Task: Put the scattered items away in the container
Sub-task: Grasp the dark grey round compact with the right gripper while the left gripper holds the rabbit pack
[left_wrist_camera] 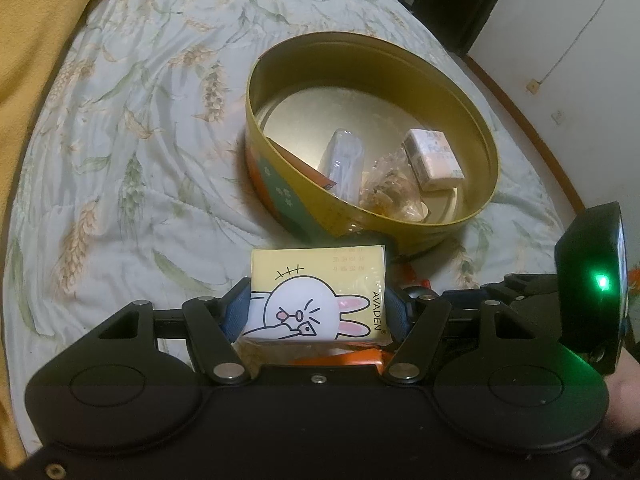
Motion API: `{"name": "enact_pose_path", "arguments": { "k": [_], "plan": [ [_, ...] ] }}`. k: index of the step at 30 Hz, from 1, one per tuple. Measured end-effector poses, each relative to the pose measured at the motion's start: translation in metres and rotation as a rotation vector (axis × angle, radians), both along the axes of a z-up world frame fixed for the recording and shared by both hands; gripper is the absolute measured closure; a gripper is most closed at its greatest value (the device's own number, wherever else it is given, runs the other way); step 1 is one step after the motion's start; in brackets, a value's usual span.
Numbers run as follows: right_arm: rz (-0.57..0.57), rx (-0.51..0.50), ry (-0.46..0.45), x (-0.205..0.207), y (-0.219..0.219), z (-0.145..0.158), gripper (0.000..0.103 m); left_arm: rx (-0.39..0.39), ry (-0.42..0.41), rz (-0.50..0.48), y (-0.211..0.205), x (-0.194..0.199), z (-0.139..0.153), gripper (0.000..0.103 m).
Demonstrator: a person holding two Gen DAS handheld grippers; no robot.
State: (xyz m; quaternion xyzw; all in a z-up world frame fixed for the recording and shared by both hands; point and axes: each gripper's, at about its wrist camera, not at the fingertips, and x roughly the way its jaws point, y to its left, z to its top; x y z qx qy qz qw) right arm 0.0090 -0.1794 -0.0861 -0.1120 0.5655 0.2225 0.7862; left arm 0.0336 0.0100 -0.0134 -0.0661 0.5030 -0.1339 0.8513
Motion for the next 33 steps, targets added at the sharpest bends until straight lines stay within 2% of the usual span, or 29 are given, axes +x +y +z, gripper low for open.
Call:
{"name": "enact_pose_path", "arguments": {
  "k": [5, 7, 8, 15, 21, 26, 29, 33],
  "plan": [
    [0.039, -0.035, -0.027, -0.009, 0.009, 0.000, 0.022, 0.011, -0.001, 0.003, -0.001, 0.000, -0.001, 0.039],
    [0.055, -0.045, -0.030, -0.013, 0.012, 0.000, 0.030, 0.012, 0.000, 0.003, -0.001, 0.000, -0.001, 0.039],
    [0.062, -0.052, -0.033, -0.015, 0.014, 0.000, 0.040, 0.012, 0.000, 0.004, -0.001, 0.000, -0.001, 0.039],
    [0.105, -0.097, -0.072, -0.023, 0.018, 0.004, 0.040, 0.021, 0.010, 0.012, 0.001, 0.003, -0.004, 0.039],
    [0.154, -0.151, -0.144, -0.030, 0.015, 0.019, 0.040, 0.024, 0.015, 0.009, 0.000, 0.004, -0.006, 0.039],
    [0.181, -0.191, -0.189, -0.032, 0.000, 0.034, 0.040, 0.033, 0.017, -0.003, -0.003, 0.004, -0.008, 0.039],
    [0.193, -0.241, -0.255, -0.035, -0.006, 0.044, 0.040, 0.035, 0.016, -0.004, -0.004, 0.003, -0.008, 0.039],
    [0.169, -0.286, -0.303, -0.039, -0.022, 0.050, 0.040, 0.040, 0.016, -0.008, -0.005, 0.003, -0.008, 0.039]
  ]
}}
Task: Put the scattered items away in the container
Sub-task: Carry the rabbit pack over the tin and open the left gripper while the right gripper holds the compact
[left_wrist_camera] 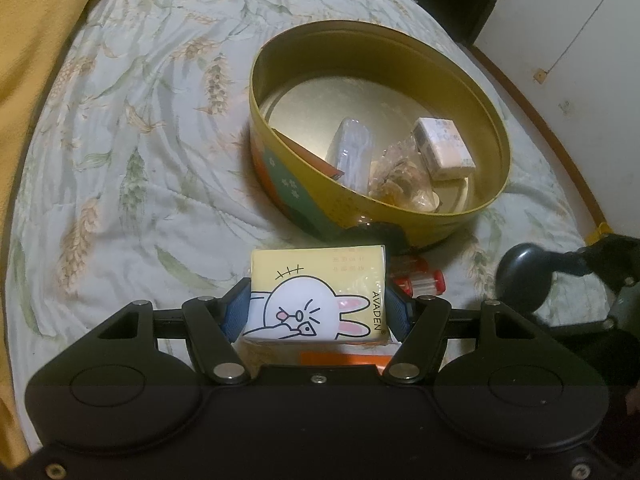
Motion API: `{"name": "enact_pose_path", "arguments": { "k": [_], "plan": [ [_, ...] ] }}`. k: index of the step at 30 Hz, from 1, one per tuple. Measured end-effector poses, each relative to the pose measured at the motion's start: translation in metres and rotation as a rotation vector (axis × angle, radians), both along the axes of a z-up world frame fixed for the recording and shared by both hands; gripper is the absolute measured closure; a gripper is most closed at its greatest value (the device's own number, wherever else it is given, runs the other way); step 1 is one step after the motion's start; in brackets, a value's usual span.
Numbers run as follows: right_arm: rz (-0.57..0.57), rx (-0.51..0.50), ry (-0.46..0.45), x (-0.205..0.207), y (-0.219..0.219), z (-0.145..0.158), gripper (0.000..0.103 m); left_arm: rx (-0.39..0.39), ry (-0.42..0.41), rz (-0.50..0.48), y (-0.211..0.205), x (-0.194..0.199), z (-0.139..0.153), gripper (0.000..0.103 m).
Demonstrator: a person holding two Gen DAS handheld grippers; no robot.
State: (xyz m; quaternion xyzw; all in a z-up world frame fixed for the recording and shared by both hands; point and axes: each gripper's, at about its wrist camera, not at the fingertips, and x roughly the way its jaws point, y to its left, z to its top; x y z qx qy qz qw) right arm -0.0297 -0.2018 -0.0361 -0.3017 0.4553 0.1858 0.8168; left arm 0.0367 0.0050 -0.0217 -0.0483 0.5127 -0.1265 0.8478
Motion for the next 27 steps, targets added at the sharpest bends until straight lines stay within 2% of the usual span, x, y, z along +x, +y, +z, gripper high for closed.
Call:
{"name": "enact_pose_path", "arguments": {
  "k": [8, 27],
  "plan": [
    [-0.063, -0.019, -0.070, 0.006, -0.016, 0.008, 0.040, 0.026, 0.009, -0.014, -0.005, -0.002, -0.004, 0.039],
    [-0.076, 0.036, -0.031, 0.015, -0.025, 0.005, 0.040, 0.070, 0.005, -0.023, -0.013, -0.003, -0.007, 0.039]
  ]
}}
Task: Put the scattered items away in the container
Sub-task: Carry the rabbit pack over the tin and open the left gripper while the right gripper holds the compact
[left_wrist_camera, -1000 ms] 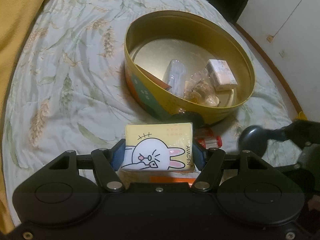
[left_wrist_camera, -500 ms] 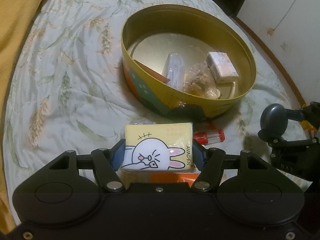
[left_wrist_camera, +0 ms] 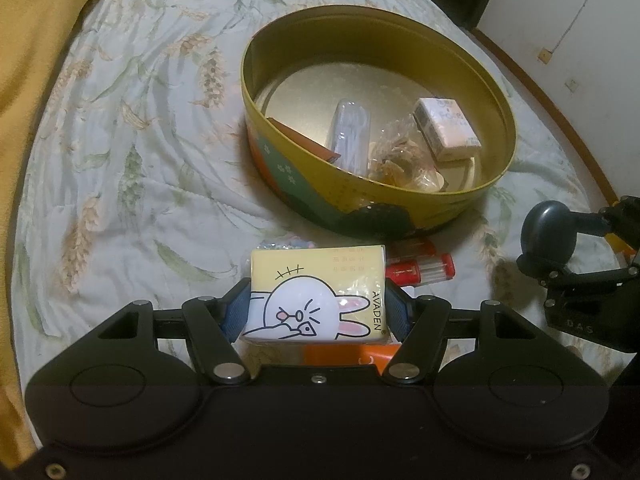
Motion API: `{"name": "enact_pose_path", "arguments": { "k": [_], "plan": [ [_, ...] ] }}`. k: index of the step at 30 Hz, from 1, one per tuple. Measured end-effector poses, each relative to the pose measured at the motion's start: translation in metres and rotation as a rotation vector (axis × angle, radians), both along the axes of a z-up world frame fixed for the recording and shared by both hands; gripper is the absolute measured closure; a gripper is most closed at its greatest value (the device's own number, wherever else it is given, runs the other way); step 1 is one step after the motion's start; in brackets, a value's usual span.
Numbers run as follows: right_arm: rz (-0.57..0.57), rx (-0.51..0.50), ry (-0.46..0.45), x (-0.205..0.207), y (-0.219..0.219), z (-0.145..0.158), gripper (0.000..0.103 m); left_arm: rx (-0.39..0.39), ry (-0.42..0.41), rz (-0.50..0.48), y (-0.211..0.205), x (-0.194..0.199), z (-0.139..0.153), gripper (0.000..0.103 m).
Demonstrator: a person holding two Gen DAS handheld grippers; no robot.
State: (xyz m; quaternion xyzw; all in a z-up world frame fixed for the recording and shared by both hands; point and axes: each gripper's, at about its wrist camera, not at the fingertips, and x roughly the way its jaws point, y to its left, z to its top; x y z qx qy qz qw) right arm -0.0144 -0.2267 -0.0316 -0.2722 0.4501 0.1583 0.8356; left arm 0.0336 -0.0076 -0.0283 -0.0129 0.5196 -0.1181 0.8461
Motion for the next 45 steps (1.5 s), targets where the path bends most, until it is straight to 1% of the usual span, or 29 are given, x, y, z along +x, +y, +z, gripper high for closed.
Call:
{"name": "enact_pose_path", "arguments": {
  "k": [5, 9, 12, 16, 23, 30, 35, 41, 45],
  "plan": [
    [-0.006, 0.030, 0.025, 0.000, -0.004, -0.002, 0.040, 0.010, -0.014, 0.006, 0.000, -0.002, 0.007, 0.039],
    [-0.012, 0.047, 0.031, 0.000, -0.007, -0.001, 0.040, 0.011, -0.046, 0.018, -0.002, -0.001, 0.020, 0.039],
    [-0.016, 0.058, 0.035, 0.001, -0.008, 0.000, 0.040, 0.029, -0.076, 0.024, -0.004, 0.001, 0.031, 0.039],
    [-0.019, 0.073, 0.037, 0.001, -0.010, 0.001, 0.040, 0.041, -0.094, 0.033, -0.006, 0.004, 0.043, 0.039],
    [-0.021, 0.093, 0.038, 0.002, -0.012, 0.003, 0.040, 0.065, -0.130, 0.012, -0.017, 0.010, 0.063, 0.039],
    [-0.025, 0.108, 0.040, 0.003, -0.014, 0.006, 0.040, 0.087, -0.161, -0.018, -0.035, 0.032, 0.081, 0.039],
    [-0.029, 0.124, 0.047, 0.004, -0.016, 0.006, 0.040, 0.086, -0.149, -0.032, -0.050, 0.057, 0.082, 0.039],
    [-0.038, 0.151, 0.059, 0.007, -0.019, 0.007, 0.040, 0.096, -0.131, -0.031, -0.068, 0.087, 0.073, 0.039],
    [-0.060, 0.213, 0.078, 0.013, -0.028, 0.012, 0.040, 0.109, -0.131, -0.039, -0.081, 0.102, 0.067, 0.038]
  ]
}}
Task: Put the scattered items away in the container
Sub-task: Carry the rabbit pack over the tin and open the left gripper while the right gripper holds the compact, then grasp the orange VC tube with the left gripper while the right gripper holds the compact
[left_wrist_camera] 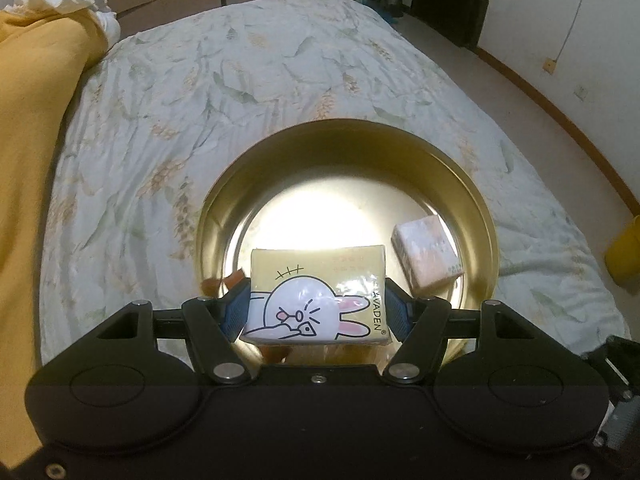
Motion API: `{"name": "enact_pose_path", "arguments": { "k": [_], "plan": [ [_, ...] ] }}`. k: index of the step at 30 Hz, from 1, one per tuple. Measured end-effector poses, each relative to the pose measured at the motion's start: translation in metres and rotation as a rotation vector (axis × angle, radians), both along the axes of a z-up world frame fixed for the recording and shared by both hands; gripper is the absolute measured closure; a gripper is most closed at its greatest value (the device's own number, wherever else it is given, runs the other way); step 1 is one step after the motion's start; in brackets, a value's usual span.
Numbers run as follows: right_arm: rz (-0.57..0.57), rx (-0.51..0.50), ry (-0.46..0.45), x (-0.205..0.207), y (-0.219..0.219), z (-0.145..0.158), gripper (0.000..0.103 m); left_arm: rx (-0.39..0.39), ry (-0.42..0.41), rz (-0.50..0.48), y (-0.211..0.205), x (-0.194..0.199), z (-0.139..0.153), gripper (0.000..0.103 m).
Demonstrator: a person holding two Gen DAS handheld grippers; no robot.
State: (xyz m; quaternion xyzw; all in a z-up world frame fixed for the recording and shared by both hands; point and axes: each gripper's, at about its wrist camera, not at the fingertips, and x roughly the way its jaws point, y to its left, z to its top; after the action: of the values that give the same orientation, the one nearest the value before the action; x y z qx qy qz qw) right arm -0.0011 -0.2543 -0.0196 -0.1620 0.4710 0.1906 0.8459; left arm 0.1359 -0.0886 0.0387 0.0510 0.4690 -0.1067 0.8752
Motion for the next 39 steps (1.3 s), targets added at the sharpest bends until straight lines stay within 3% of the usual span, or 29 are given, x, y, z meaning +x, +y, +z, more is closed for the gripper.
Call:
{"name": "enact_pose_path", "arguments": {
  "k": [4, 6, 10, 22, 39],
  "plan": [
    [-0.040, 0.103, 0.060, 0.010, -0.015, 0.002, 0.040, -0.023, -0.003, 0.021, -0.004, 0.014, -0.005, 0.034],
    [-0.053, 0.144, 0.085, 0.014, -0.020, 0.002, 0.040, -0.023, -0.007, 0.041, -0.004, 0.020, -0.006, 0.017],
    [-0.065, 0.165, 0.089, 0.016, -0.024, 0.002, 0.040, 0.000, -0.029, 0.070, 0.002, 0.020, -0.005, 0.006],
    [-0.077, 0.196, 0.096, 0.017, -0.027, 0.005, 0.040, -0.033, 0.068, 0.075, 0.037, -0.025, -0.020, 0.006],
    [-0.094, 0.203, 0.093, 0.014, -0.030, 0.008, 0.040, -0.070, 0.236, 0.063, 0.040, -0.090, -0.067, 0.006]
  ]
}}
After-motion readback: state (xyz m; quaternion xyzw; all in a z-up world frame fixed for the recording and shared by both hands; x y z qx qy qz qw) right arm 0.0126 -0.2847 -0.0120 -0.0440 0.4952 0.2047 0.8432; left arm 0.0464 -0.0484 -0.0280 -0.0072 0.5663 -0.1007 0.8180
